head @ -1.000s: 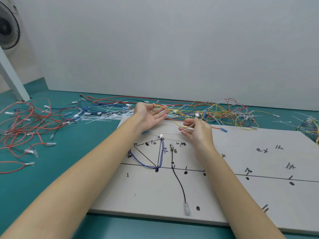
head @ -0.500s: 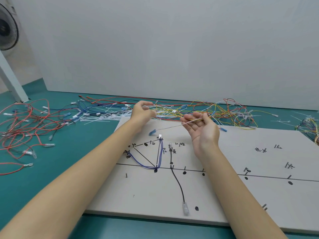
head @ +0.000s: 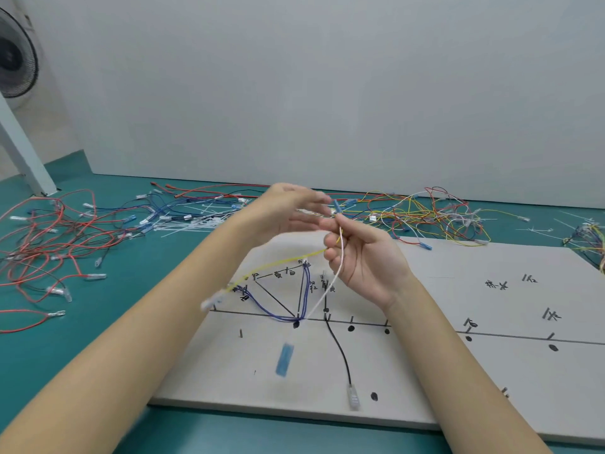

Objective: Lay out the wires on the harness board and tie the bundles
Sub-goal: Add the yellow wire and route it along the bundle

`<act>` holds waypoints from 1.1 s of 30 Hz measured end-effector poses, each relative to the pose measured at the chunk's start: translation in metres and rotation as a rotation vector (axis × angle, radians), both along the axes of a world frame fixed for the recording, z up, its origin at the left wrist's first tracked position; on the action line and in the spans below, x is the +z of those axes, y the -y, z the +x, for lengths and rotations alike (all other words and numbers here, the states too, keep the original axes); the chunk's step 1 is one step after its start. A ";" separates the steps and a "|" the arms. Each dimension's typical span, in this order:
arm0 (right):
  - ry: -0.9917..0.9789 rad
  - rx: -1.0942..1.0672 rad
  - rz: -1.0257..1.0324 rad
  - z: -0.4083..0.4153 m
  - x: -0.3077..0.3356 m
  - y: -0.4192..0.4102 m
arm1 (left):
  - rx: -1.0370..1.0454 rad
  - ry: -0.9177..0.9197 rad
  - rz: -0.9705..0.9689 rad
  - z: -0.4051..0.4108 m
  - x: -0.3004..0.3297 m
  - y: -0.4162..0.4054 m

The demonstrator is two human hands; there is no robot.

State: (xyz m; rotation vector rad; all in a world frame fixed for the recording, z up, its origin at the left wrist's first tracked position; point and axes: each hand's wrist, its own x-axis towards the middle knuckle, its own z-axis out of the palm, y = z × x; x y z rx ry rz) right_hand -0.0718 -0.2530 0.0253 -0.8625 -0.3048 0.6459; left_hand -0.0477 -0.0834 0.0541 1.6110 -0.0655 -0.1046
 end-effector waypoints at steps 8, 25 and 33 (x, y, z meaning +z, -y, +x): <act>0.093 0.121 -0.138 -0.006 0.003 0.004 | -0.094 0.023 0.132 -0.032 -0.001 0.014; 0.234 0.301 -0.363 -0.017 0.002 -0.005 | 0.094 0.055 -0.129 -0.046 -0.019 -0.004; 0.333 0.219 -0.475 -0.016 0.004 -0.010 | 0.130 0.041 -0.137 -0.043 -0.022 -0.007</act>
